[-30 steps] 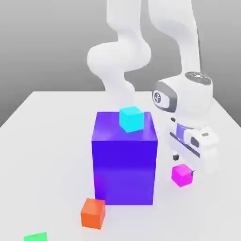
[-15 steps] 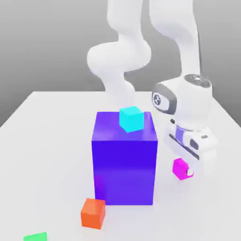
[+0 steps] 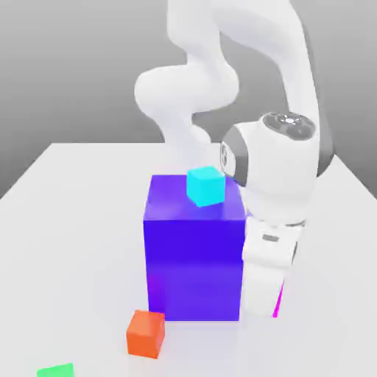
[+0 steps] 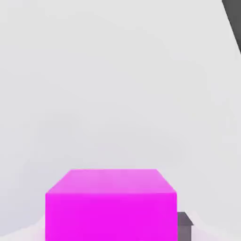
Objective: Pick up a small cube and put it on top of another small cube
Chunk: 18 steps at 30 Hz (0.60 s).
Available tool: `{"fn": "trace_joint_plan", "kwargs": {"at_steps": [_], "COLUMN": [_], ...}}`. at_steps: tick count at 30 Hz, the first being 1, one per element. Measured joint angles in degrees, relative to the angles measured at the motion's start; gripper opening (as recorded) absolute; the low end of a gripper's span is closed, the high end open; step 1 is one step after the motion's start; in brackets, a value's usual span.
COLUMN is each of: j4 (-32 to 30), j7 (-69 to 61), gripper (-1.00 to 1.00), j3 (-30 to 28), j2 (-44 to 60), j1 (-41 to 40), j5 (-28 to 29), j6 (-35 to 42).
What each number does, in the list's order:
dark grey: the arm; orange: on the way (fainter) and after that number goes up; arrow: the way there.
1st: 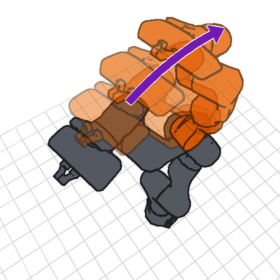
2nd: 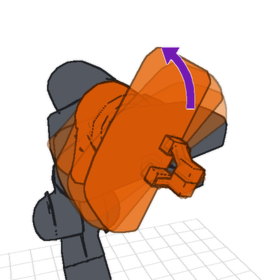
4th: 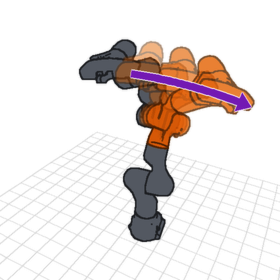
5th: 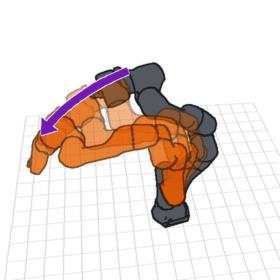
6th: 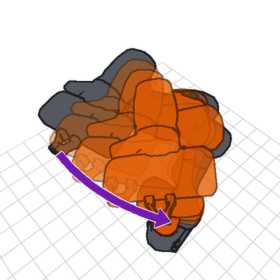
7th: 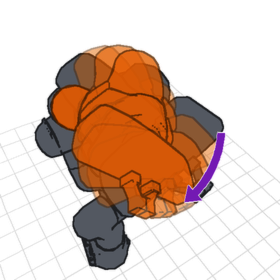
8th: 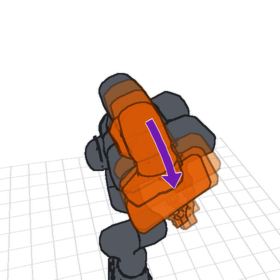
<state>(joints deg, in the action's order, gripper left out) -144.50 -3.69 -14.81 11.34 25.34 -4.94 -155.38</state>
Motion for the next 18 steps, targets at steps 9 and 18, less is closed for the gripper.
{"fn": "trace_joint_plan", "kwargs": {"at_steps": [9,18], "j4": [17.09,21.97], "j7": [12.05,9.63], "gripper": [-1.00,1.00], "j3": [-11.36,-9.34], "j2": [8.75,17.43], "j1": [-13.33,-19.68], "j5": [-9.58,-16.59], "j6": [11.38,8.11]}}
